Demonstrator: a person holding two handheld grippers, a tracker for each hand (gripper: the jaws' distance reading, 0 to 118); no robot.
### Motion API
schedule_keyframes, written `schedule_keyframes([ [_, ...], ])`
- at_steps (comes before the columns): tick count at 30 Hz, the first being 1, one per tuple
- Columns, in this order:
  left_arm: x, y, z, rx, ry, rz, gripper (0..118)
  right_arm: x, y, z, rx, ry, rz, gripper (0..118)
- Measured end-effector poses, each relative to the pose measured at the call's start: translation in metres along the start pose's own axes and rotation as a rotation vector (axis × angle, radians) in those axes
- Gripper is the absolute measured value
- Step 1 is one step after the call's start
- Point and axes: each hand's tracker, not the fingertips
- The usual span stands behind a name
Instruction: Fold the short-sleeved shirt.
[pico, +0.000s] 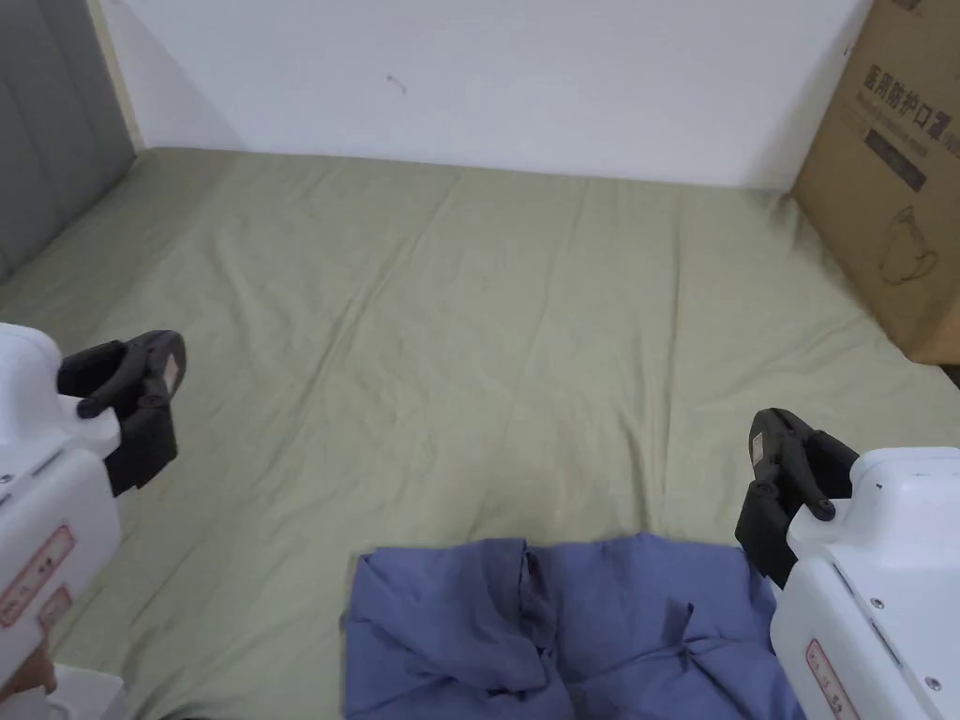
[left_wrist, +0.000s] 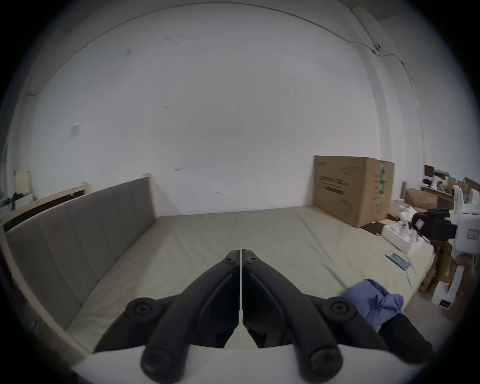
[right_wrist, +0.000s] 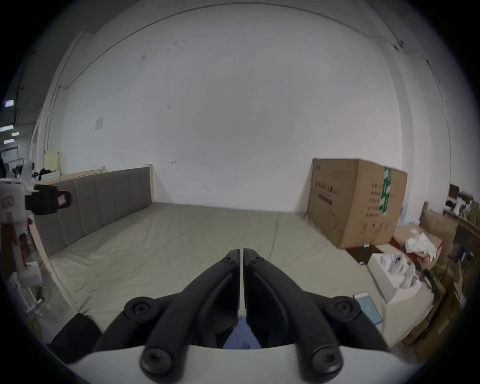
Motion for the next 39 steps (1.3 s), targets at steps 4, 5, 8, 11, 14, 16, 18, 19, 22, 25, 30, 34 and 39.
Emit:
schedule_keyframes([
  [4, -0.018, -0.018, 0.008, -0.053, 0.028, 0.062, 1, -0.006, -0.005, 0.0, -0.019, 0.036, -0.065, 3],
  [5, -0.022, -0.024, 0.007, -0.065, 0.001, 0.093, 6, -0.008, -0.008, 0.0, -0.02, 0.024, -0.053, 3],
  [8, -0.021, -0.033, -0.003, -0.127, 0.014, 0.129, 65, -0.009, -0.01, 0.003, -0.022, 0.023, -0.031, 3],
  [11, -0.014, -0.04, -0.017, -0.143, 0.002, 0.134, 114, -0.012, -0.011, 0.004, -0.016, 0.017, -0.027, 3],
  [14, -0.007, -0.058, -0.05, -0.277, -0.127, 0.238, 118, -0.011, -0.013, 0.001, -0.03, 0.03, -0.057, 3],
  [16, 0.003, -0.079, -0.076, -0.443, -0.244, 0.365, 118, -0.008, -0.014, -0.001, -0.05, 0.044, -0.075, 3],
  [18, 0.018, -0.107, -0.105, -0.598, -0.269, 0.403, 118, -0.008, -0.014, -0.002, -0.054, 0.051, -0.087, 3],
  [19, 0.02, -0.127, -0.116, -0.695, -0.27, 0.467, 117, -0.007, -0.014, -0.003, -0.063, 0.065, -0.095, 3],
  [22, 0.044, -0.168, -0.139, -0.848, -0.332, 0.526, 116, -0.006, -0.018, -0.003, -0.082, 0.079, -0.11, 3],
  [25, 0.061, -0.193, -0.15, -0.916, -0.317, 0.51, 112, -0.008, -0.016, 0.0, -0.094, 0.082, -0.109, 3],
  [30, 0.084, -0.209, -0.15, -0.973, -0.3, 0.569, 65, -0.001, -0.02, 0.0, -0.114, 0.09, -0.117, 3],
  [34, 0.084, -0.198, -0.15, -0.958, -0.292, 0.448, 11, 0.005, -0.025, 0.0, -0.127, 0.092, -0.122, 3],
  [39, 0.063, -0.194, -0.147, -0.951, -0.324, 0.569, 11, 0.006, -0.028, 0.0, -0.139, 0.09, -0.139, 3],
])
